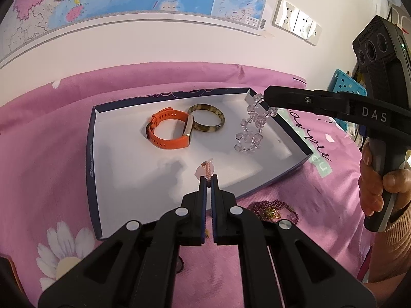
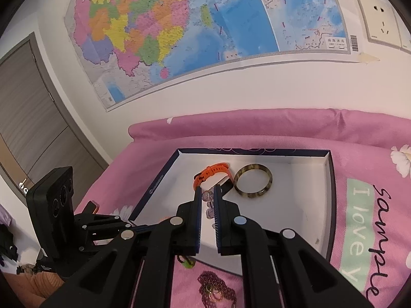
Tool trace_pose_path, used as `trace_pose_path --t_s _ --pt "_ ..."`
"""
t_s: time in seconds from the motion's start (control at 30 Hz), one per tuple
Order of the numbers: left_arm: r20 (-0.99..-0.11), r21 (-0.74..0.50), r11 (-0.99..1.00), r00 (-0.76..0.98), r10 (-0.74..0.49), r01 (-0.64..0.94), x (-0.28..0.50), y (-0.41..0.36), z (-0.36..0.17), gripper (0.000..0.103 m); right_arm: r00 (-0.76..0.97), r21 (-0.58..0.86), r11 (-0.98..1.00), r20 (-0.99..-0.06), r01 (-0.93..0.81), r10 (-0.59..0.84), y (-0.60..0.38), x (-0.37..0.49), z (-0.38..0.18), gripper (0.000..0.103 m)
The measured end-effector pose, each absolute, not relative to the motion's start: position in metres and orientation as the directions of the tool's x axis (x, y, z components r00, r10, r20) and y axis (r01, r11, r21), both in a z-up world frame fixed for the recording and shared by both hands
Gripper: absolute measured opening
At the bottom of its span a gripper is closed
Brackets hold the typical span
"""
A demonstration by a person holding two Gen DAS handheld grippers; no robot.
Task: Organize jewelry
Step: 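Lower the pink clip with the left tool while the right tool lowers the crystal bracelet into the box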
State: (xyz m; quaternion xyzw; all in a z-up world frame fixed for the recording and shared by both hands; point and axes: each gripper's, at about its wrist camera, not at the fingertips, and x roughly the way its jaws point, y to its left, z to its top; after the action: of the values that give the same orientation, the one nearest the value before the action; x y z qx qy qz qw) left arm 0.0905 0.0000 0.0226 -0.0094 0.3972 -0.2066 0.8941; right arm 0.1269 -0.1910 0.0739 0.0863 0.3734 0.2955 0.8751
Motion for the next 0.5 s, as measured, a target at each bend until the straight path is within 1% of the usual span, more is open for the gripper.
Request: trace_pose_path --t_s 0.5 --pt "-0.725 -0.172 0.924 0.592 -0.354 0.342 0.108 0.002 0.016 0.004 0.529 0.387 0.806 -0.612 -0.448 0.588 -0.177 0.148 0.064 0.007"
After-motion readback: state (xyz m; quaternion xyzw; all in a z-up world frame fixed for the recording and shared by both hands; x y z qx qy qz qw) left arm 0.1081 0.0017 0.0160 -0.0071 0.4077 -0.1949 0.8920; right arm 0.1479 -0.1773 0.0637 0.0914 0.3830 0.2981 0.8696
